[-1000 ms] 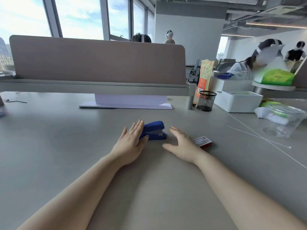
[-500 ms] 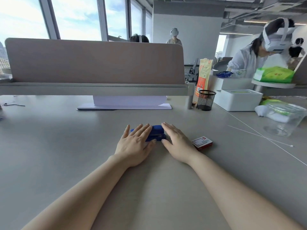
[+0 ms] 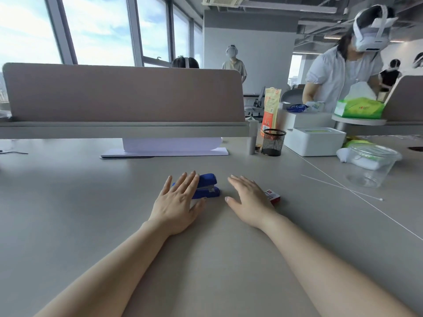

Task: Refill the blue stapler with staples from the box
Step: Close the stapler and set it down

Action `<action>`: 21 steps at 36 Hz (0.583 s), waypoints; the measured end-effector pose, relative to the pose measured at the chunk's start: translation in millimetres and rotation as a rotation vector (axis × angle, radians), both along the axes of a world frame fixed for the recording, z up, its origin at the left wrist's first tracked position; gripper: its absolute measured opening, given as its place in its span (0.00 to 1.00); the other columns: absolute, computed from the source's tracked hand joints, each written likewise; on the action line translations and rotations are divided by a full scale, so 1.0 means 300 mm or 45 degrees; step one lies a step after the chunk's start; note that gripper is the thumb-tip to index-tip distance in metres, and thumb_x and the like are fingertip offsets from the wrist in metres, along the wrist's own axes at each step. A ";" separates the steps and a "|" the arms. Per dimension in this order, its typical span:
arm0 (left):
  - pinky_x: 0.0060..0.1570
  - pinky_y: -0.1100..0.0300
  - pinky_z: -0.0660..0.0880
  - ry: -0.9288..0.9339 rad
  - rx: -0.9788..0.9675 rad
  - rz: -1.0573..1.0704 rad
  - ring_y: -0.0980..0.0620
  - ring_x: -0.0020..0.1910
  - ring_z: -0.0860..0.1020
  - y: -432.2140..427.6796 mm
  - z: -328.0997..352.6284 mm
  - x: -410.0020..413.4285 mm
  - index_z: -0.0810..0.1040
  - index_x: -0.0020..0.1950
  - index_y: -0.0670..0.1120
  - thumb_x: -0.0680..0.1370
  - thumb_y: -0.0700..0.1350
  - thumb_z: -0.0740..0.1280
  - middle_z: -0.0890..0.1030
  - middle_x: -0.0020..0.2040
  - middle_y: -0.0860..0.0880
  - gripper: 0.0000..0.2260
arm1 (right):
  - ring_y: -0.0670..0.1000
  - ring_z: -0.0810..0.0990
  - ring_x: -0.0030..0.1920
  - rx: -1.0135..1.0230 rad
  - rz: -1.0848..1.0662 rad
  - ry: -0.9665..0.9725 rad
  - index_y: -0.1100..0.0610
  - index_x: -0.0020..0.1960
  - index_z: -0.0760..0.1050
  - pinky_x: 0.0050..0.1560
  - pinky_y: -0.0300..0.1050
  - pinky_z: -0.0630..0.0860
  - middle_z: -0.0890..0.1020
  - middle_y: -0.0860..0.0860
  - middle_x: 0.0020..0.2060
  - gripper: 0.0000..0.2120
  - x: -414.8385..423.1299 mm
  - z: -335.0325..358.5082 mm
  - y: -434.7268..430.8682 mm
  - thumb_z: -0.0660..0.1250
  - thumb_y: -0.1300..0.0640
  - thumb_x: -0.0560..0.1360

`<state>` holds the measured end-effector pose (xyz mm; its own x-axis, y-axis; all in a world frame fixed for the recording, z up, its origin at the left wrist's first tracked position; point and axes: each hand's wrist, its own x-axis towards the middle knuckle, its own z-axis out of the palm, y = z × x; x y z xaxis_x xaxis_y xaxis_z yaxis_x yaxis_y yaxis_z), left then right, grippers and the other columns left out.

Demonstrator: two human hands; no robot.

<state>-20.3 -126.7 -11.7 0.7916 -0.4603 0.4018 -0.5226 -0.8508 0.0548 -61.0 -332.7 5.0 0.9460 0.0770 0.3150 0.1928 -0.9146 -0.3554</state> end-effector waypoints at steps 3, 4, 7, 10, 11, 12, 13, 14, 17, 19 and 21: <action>0.74 0.53 0.37 -0.012 -0.018 -0.007 0.56 0.76 0.45 -0.001 0.005 -0.016 0.45 0.75 0.51 0.73 0.66 0.39 0.49 0.77 0.54 0.34 | 0.51 0.56 0.75 -0.080 -0.077 0.016 0.53 0.72 0.59 0.74 0.47 0.50 0.61 0.50 0.75 0.27 -0.038 -0.008 -0.050 0.59 0.49 0.76; 0.74 0.53 0.37 -0.005 -0.020 -0.013 0.56 0.76 0.45 -0.001 0.007 -0.020 0.45 0.75 0.51 0.72 0.68 0.39 0.49 0.77 0.54 0.35 | 0.51 0.56 0.75 -0.091 -0.096 0.033 0.53 0.72 0.59 0.74 0.46 0.50 0.61 0.50 0.75 0.27 -0.053 -0.014 -0.068 0.60 0.48 0.76; 0.73 0.54 0.36 0.041 -0.014 0.003 0.56 0.76 0.44 -0.001 0.006 -0.031 0.45 0.75 0.51 0.71 0.69 0.38 0.48 0.77 0.54 0.37 | 0.53 0.56 0.75 -0.110 -0.136 0.093 0.54 0.72 0.59 0.74 0.46 0.50 0.61 0.51 0.75 0.28 -0.091 -0.028 -0.111 0.60 0.47 0.76; 0.73 0.53 0.37 0.113 -0.011 0.044 0.56 0.76 0.44 0.001 0.004 -0.042 0.45 0.75 0.51 0.75 0.64 0.43 0.47 0.77 0.54 0.32 | 0.54 0.56 0.75 -0.076 -0.161 0.138 0.55 0.72 0.60 0.74 0.46 0.51 0.61 0.52 0.75 0.27 -0.114 -0.035 -0.132 0.59 0.46 0.76; 0.73 0.53 0.38 0.132 -0.005 0.050 0.56 0.76 0.44 0.001 0.006 -0.048 0.44 0.75 0.51 0.77 0.61 0.45 0.47 0.78 0.54 0.30 | 0.55 0.56 0.75 -0.075 -0.159 0.154 0.55 0.71 0.61 0.75 0.46 0.51 0.62 0.52 0.75 0.26 -0.119 -0.036 -0.134 0.59 0.46 0.76; 0.73 0.52 0.38 0.142 -0.003 0.054 0.56 0.76 0.44 0.002 0.009 -0.054 0.44 0.75 0.51 0.78 0.59 0.47 0.47 0.78 0.54 0.28 | 0.55 0.56 0.75 -0.083 -0.153 0.170 0.55 0.71 0.61 0.75 0.47 0.51 0.62 0.52 0.75 0.26 -0.122 -0.037 -0.135 0.58 0.46 0.77; 0.74 0.52 0.38 0.142 -0.002 0.057 0.56 0.76 0.44 0.004 0.011 -0.058 0.44 0.75 0.51 0.79 0.58 0.47 0.47 0.78 0.54 0.28 | 0.55 0.56 0.75 -0.098 -0.149 0.181 0.55 0.71 0.61 0.75 0.47 0.50 0.62 0.53 0.75 0.25 -0.123 -0.036 -0.133 0.57 0.46 0.77; 0.74 0.52 0.38 0.136 0.000 0.062 0.56 0.76 0.44 0.005 0.013 -0.058 0.45 0.75 0.51 0.79 0.58 0.47 0.47 0.77 0.55 0.28 | 0.56 0.56 0.75 -0.120 -0.148 0.190 0.55 0.71 0.62 0.75 0.47 0.50 0.62 0.53 0.74 0.25 -0.122 -0.034 -0.131 0.57 0.45 0.77; 0.74 0.51 0.38 0.138 0.007 0.076 0.57 0.76 0.44 0.011 0.016 -0.049 0.44 0.75 0.52 0.78 0.60 0.45 0.47 0.77 0.56 0.28 | 0.56 0.56 0.75 -0.198 -0.173 0.200 0.54 0.70 0.62 0.74 0.49 0.51 0.62 0.51 0.75 0.25 -0.106 -0.026 -0.115 0.55 0.43 0.77; 0.73 0.51 0.37 0.134 0.018 0.082 0.57 0.75 0.44 0.024 0.014 -0.028 0.44 0.75 0.52 0.77 0.62 0.43 0.46 0.77 0.56 0.29 | 0.55 0.56 0.75 -0.213 -0.189 0.207 0.53 0.70 0.61 0.74 0.50 0.50 0.60 0.51 0.75 0.26 -0.079 -0.026 -0.099 0.54 0.41 0.76; 0.73 0.52 0.37 0.110 0.030 0.091 0.57 0.75 0.45 0.044 0.011 0.004 0.44 0.75 0.53 0.75 0.63 0.40 0.46 0.77 0.57 0.31 | 0.55 0.54 0.75 -0.199 -0.198 0.217 0.53 0.72 0.58 0.75 0.51 0.48 0.58 0.51 0.76 0.29 -0.041 -0.029 -0.073 0.53 0.40 0.76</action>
<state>-19.0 -113.5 -8.4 0.8540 -0.4102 0.3201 -0.4550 -0.8872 0.0769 -73.2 -354.4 -3.7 0.9885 -0.0383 0.1463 -0.0048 -0.9749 -0.2226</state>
